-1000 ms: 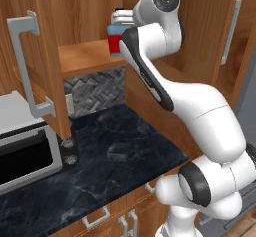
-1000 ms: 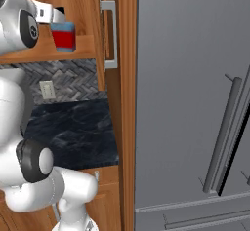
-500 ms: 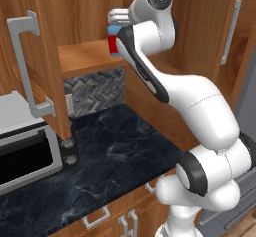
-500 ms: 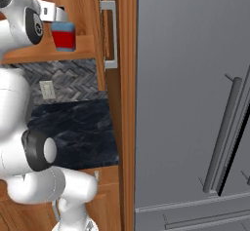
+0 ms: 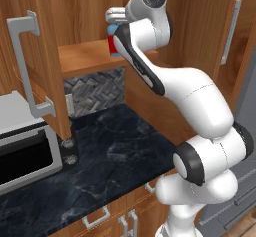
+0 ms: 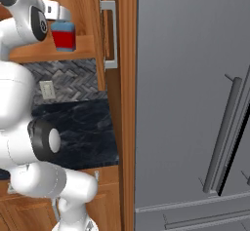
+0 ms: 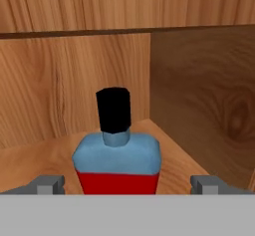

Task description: Open the cabinet directly in front. Then move the liquor and the mug to the dining counter with the jar on it.

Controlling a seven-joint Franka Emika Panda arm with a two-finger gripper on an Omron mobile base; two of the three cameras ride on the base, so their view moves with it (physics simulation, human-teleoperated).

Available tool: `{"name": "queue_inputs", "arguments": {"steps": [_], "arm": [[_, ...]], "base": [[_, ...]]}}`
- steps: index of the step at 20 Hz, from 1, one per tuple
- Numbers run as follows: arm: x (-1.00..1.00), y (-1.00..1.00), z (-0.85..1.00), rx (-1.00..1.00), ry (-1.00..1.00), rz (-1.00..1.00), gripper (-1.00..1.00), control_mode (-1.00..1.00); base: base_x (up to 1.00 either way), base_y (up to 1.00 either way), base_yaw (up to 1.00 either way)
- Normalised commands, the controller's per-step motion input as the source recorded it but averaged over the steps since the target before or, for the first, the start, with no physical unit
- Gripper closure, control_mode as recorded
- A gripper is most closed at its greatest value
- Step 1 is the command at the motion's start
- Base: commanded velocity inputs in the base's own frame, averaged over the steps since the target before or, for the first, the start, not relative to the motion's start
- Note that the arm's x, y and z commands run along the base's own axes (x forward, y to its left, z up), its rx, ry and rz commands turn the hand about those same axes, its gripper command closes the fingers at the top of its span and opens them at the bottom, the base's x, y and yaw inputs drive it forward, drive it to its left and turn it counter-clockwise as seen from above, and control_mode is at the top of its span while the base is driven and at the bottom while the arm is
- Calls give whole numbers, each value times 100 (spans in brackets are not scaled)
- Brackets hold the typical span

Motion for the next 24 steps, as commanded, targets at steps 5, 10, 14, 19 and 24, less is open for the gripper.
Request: {"name": "queue_inputs", "arguments": {"steps": [5,10,14,19,24], "arm": [[14,3,0,0,0,0,-100,-100],[11,2,0,0,0,0,-100,-100],[21,7,0,-2,0,0,-100,-100],[26,10,-1,-1,0,0,-100,-100],[29,10,-2,0,0,0,-100,-100]], "base": [[0,0,0],[0,0,0],[0,0,0],[0,0,0],[0,0,0]]}}
